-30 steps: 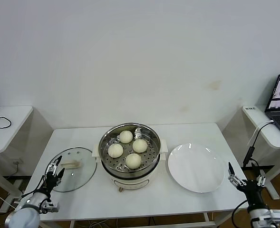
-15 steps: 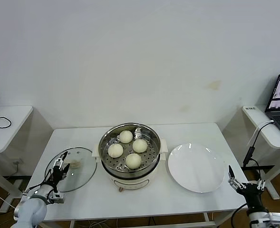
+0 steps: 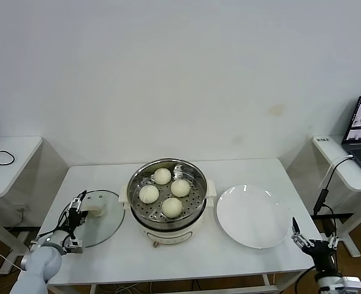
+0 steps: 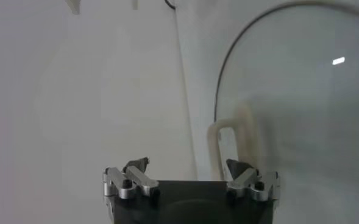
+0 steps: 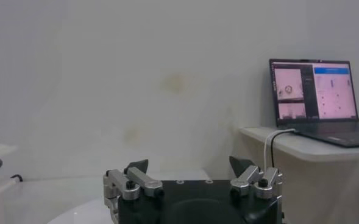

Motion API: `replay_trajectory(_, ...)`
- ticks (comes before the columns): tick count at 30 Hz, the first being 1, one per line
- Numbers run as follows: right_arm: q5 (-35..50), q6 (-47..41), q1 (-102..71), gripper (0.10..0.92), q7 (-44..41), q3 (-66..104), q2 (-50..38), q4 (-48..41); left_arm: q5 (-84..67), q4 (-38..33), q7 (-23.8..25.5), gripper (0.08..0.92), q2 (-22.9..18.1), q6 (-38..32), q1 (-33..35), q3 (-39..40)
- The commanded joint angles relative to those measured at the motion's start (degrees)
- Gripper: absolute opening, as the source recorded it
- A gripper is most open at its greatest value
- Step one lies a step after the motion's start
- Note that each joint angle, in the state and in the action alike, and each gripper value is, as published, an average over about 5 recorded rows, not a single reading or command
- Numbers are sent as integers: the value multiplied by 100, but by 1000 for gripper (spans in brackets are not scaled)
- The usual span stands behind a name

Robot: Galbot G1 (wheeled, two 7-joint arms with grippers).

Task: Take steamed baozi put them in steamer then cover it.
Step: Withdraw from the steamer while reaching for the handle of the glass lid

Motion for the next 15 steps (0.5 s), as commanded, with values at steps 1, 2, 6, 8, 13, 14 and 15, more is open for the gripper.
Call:
replay_trajectory(1,-29,13,24,823,-3,-44,43,-72,-32,283,21,823,-2,8,-222,51)
replay_trajectory(2,-32,14,31,823,-4,-50,48,-83,-38,303,22,823,-7,10,-226,52)
replay_trajectory(6,-47,21,42,823,-11,-67,61,-108,-44,387,2,811,-26,13,-244,40)
replay_trajectory(8,-55,22,45,823,-16,-76,67,-118,-41,422,-5,774,-39,16,-251,34)
replay_trajectory(13,-66,26,54,823,-24,-107,79,-141,-40,483,-35,628,-81,20,-242,28)
replay_trajectory(14,-67,26,55,823,-25,-112,81,-142,-42,500,-49,602,-90,19,-238,24)
replay_trajectory(15,-67,26,57,823,-27,-117,82,-143,-44,518,-71,576,-100,18,-236,19)
